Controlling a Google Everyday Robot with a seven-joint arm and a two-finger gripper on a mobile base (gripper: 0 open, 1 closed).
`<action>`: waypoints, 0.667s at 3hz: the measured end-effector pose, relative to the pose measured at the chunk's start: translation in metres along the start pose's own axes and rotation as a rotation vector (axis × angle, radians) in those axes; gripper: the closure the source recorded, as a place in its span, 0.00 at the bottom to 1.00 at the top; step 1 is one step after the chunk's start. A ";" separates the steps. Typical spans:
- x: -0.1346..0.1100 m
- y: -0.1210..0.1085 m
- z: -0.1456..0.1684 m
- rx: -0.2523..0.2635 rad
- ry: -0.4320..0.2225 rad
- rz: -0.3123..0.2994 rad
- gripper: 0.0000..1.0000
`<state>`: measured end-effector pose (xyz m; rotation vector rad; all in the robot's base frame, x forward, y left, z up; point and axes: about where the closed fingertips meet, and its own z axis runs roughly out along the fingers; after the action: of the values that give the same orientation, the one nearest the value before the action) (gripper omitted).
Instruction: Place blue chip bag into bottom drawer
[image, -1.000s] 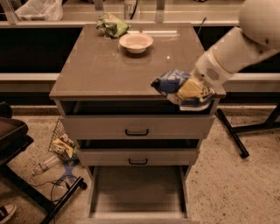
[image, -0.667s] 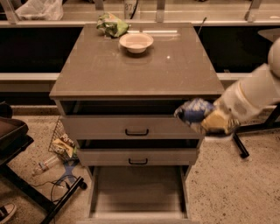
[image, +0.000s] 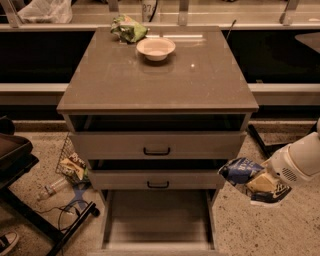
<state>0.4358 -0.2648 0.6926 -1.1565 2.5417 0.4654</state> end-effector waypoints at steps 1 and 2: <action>0.000 0.000 0.000 0.000 0.000 0.000 1.00; -0.007 -0.003 0.039 -0.046 -0.008 0.000 1.00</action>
Offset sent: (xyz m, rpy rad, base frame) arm 0.0333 0.0487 -0.0850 0.0939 0.0657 0.0406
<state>0.4480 -0.2455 0.6603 -1.1685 2.5368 0.5305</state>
